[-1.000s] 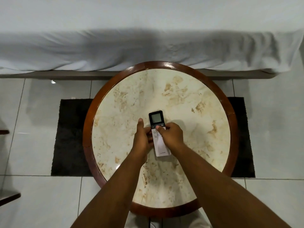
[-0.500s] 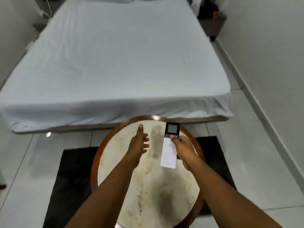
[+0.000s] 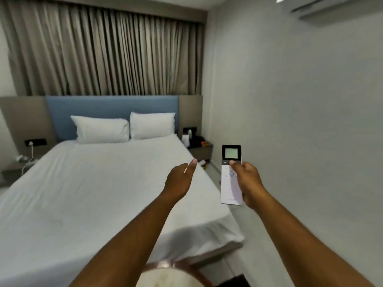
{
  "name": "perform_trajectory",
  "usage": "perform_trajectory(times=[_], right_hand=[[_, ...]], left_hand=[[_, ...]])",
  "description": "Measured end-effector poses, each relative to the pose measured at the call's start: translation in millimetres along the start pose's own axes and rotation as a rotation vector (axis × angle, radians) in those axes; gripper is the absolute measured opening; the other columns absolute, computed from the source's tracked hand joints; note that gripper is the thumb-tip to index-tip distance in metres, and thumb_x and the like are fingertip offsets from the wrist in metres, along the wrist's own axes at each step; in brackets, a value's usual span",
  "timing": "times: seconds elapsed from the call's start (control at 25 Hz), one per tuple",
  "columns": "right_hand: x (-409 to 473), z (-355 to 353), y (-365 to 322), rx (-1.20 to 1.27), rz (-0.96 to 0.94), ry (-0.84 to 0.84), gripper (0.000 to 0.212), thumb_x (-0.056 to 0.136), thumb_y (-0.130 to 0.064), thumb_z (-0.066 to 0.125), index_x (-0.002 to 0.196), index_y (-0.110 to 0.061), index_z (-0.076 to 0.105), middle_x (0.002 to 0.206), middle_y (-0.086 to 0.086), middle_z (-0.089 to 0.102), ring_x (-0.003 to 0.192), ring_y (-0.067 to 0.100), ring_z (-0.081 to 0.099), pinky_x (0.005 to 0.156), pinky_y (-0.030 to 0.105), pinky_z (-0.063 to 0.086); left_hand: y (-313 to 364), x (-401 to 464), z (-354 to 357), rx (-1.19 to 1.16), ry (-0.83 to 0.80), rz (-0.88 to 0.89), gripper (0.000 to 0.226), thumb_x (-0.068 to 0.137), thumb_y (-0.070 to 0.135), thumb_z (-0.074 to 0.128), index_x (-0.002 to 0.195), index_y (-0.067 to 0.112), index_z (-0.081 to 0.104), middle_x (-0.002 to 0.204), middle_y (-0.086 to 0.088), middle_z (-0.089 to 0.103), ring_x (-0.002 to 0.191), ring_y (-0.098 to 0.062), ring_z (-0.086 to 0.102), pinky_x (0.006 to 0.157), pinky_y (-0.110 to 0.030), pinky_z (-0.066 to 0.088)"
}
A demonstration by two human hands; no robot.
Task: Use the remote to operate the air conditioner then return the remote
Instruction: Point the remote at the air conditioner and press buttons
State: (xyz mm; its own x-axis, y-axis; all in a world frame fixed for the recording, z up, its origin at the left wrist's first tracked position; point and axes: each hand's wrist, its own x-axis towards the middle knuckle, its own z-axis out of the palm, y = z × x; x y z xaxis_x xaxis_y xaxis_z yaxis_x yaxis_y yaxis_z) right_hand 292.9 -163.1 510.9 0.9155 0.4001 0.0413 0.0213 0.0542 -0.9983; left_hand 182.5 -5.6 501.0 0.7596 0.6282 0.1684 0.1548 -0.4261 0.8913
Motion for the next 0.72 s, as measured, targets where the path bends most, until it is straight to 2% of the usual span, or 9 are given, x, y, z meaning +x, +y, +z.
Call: perform_trajectory(times=[0.04,0.08,0.2,0.32,0.52,0.72], right_hand=[[-1,-12,-29,0.034,-0.053,0.016,0.020,0.093,-0.030,0.056,0.090,-0.011,0.058,0.088,0.023,0.072,0.074,0.040,0.071,0.071,0.049,0.058],[-3,-21,-50,0.059,-0.090,0.019,0.019,0.094,-0.030,0.055,0.093,-0.011,0.057,0.090,0.024,0.072,0.075,0.043,0.072,0.068,0.050,0.060],[-17,-59,-120,0.089,-0.235,0.093,0.021,0.095,-0.032,0.052,0.099,-0.012,0.056,0.079,0.016,0.075,0.063,0.036,0.074,0.047,0.033,0.056],[-34,-99,-181,0.068,-0.395,0.207,0.021,0.095,-0.032,0.052,0.099,-0.013,0.058,0.067,0.011,0.075,0.056,0.033,0.073,0.040,0.027,0.052],[-64,-153,-245,-0.001,-0.572,0.336,0.024,0.095,-0.030,0.050,0.101,-0.007,0.055,0.074,0.016,0.072,0.051,0.030,0.071,0.042,0.030,0.054],[-89,-186,-271,-0.008,-0.637,0.337,0.024,0.095,-0.032,0.053,0.099,-0.008,0.055,0.064,0.008,0.074,0.052,0.030,0.071,0.041,0.030,0.055]], left_hand=[[28,8,0,0.027,0.023,0.089,0.074,0.083,0.076,0.027,0.119,0.020,0.061,0.128,-0.007,0.062,0.120,-0.029,0.052,0.104,-0.039,0.038],[49,15,0,0.070,0.047,0.153,0.089,0.078,0.082,0.023,0.129,0.016,0.055,0.137,-0.011,0.055,0.126,-0.030,0.049,0.108,-0.044,0.037],[126,28,1,0.160,0.103,0.365,0.104,0.069,0.089,0.016,0.144,0.019,0.033,0.153,-0.009,0.036,0.140,-0.029,0.031,0.114,-0.050,0.027],[196,39,8,0.298,0.180,0.613,0.104,0.069,0.090,0.011,0.149,0.025,0.015,0.161,-0.003,0.017,0.147,-0.027,0.012,0.116,-0.051,0.017],[273,44,20,0.704,0.413,1.035,0.095,0.076,0.082,0.002,0.150,0.022,-0.005,0.162,-0.006,-0.005,0.147,-0.027,-0.013,0.117,-0.047,-0.003],[316,25,45,0.670,0.479,1.095,0.095,0.075,0.082,-0.001,0.145,0.020,-0.017,0.156,-0.004,-0.017,0.144,-0.026,-0.021,0.114,-0.043,-0.011]])
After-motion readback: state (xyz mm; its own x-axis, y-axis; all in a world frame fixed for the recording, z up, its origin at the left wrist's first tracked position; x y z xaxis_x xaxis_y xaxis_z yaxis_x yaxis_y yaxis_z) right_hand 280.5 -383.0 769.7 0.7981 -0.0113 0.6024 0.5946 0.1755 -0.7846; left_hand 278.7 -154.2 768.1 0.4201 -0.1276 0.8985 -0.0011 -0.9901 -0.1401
